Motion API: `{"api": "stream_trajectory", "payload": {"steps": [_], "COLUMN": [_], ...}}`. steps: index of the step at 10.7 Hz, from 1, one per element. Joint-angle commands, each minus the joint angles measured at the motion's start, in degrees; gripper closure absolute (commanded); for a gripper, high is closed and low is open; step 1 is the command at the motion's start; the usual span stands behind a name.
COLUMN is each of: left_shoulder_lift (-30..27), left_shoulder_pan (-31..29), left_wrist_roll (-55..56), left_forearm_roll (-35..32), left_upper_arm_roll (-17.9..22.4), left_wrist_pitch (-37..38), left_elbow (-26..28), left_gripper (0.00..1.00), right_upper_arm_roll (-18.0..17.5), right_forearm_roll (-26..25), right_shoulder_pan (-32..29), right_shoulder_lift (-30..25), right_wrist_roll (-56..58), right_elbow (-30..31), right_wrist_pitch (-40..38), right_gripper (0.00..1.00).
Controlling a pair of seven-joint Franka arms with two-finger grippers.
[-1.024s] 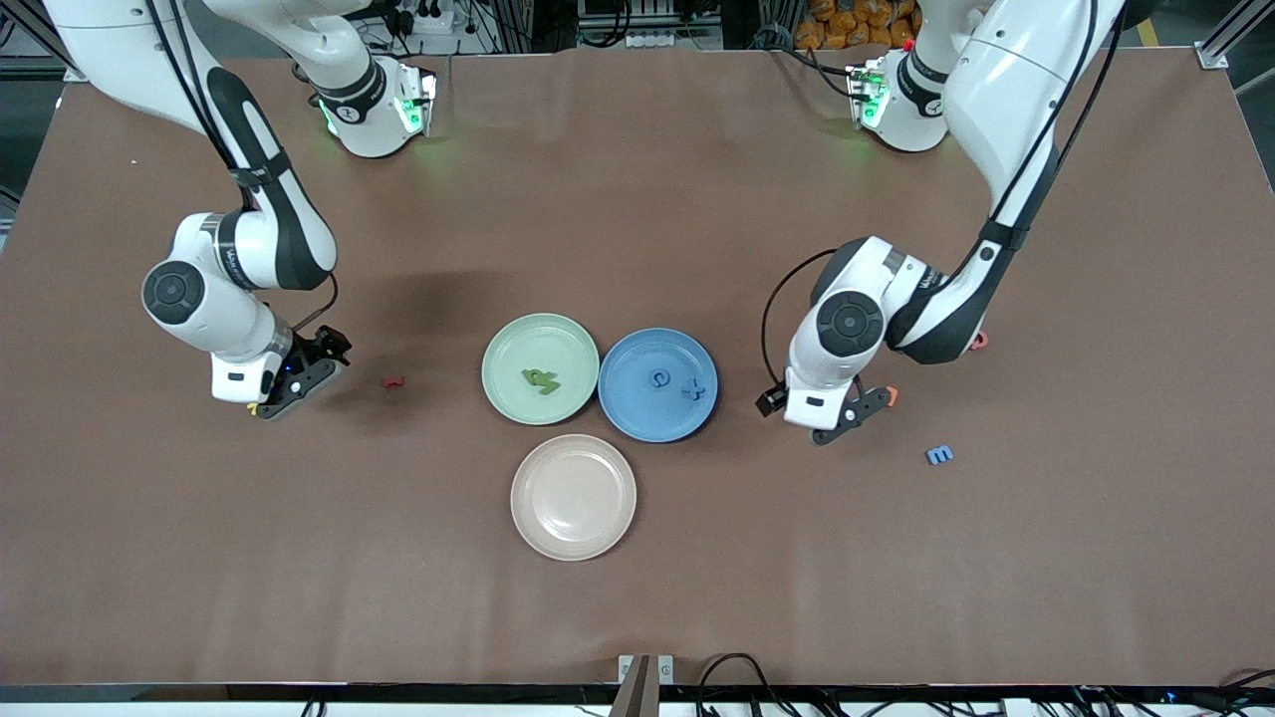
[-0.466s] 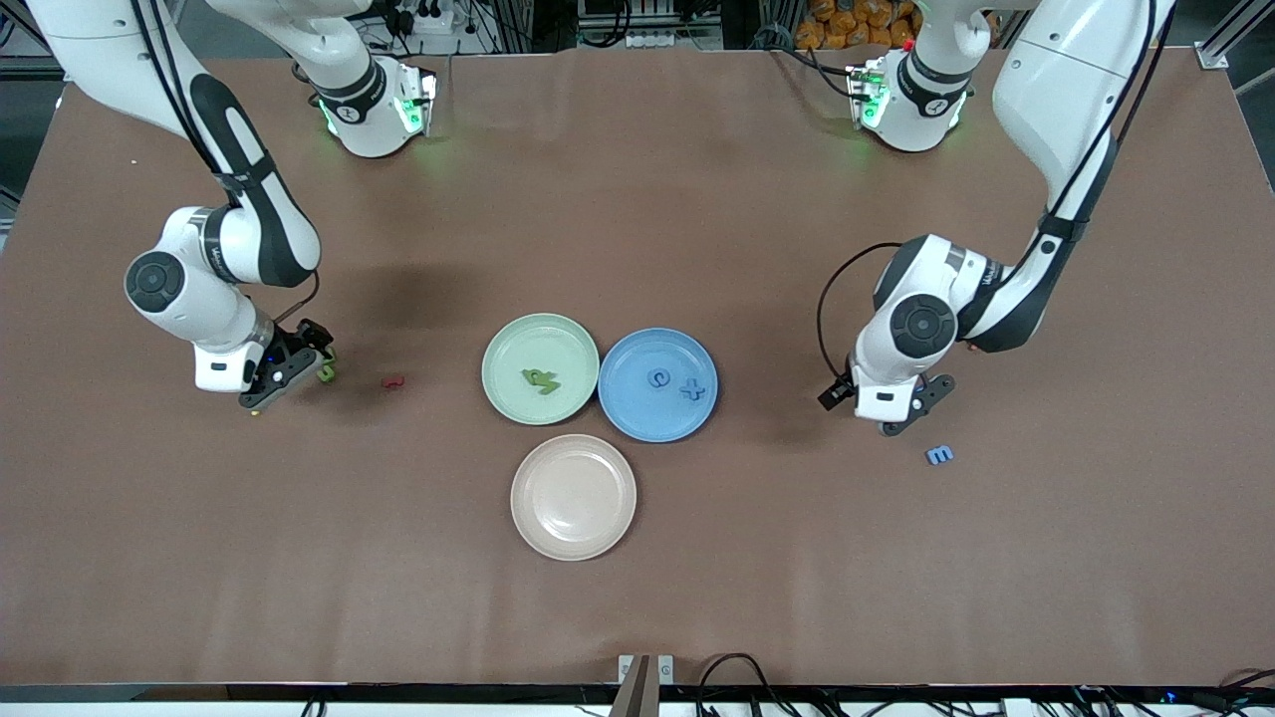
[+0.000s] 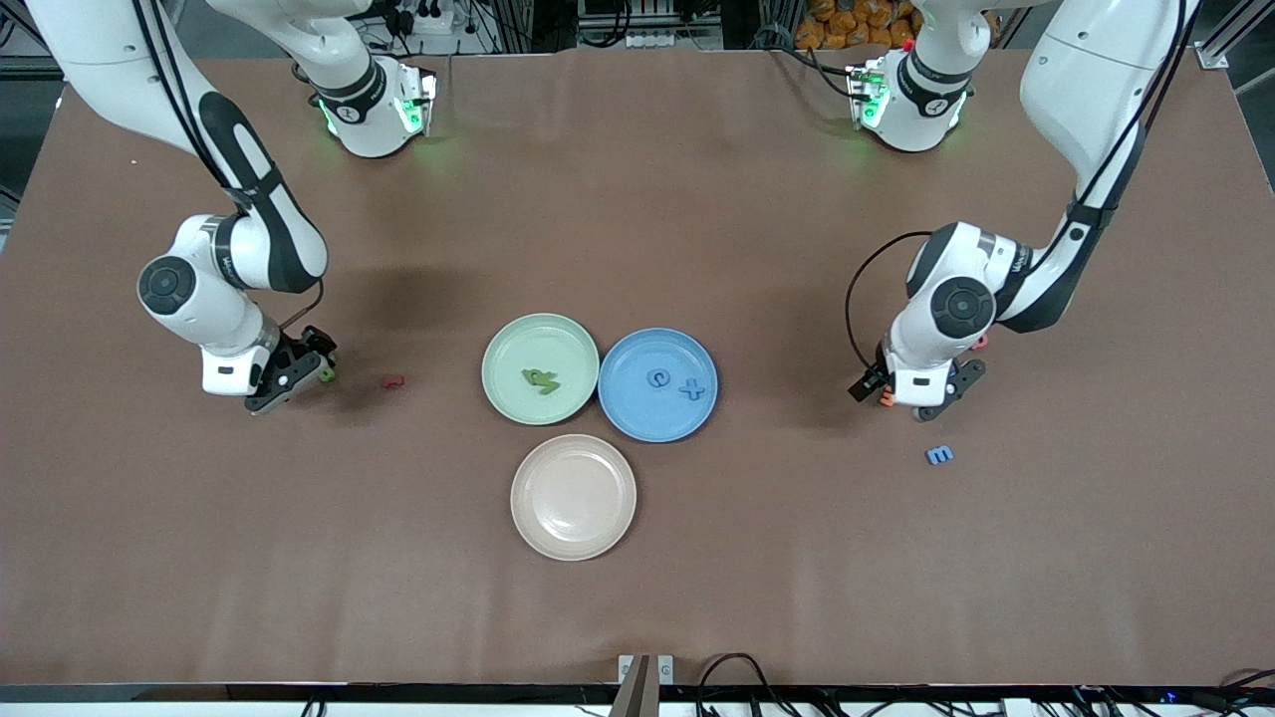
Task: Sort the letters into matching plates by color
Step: 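Move the left gripper to the blue letters while the right gripper grasps green n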
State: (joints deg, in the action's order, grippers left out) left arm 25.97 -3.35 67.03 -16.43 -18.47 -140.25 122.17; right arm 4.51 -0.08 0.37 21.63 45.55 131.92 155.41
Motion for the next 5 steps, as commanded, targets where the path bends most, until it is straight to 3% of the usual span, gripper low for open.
{"api": "stream_trajectory", "payload": {"steps": [1, 5], "left_shoulder_lift": [-5.0, -5.8], "left_shoulder_pan": [-3.2, -3.9], "left_wrist_roll": [0.9, 4.2], "left_forearm_roll": [-1.3, -1.1], "left_upper_arm_roll": [-0.8, -0.9], "left_wrist_pitch": [-1.5, -6.1], "left_elbow": [5.0, 8.1], "left_gripper": [0.0, 0.0], "right_upper_arm_roll": [-1.0, -1.0], "right_forearm_roll": [-0.9, -0.9], "right_shoulder_pan": [-1.2, -1.0], "right_shoulder_lift": [0.8, 2.1], "right_wrist_roll": [0.4, 0.3], "right_elbow": [0.3, 0.3], "right_wrist_pitch": [1.9, 4.0], "right_gripper": [0.0, 0.0]}}
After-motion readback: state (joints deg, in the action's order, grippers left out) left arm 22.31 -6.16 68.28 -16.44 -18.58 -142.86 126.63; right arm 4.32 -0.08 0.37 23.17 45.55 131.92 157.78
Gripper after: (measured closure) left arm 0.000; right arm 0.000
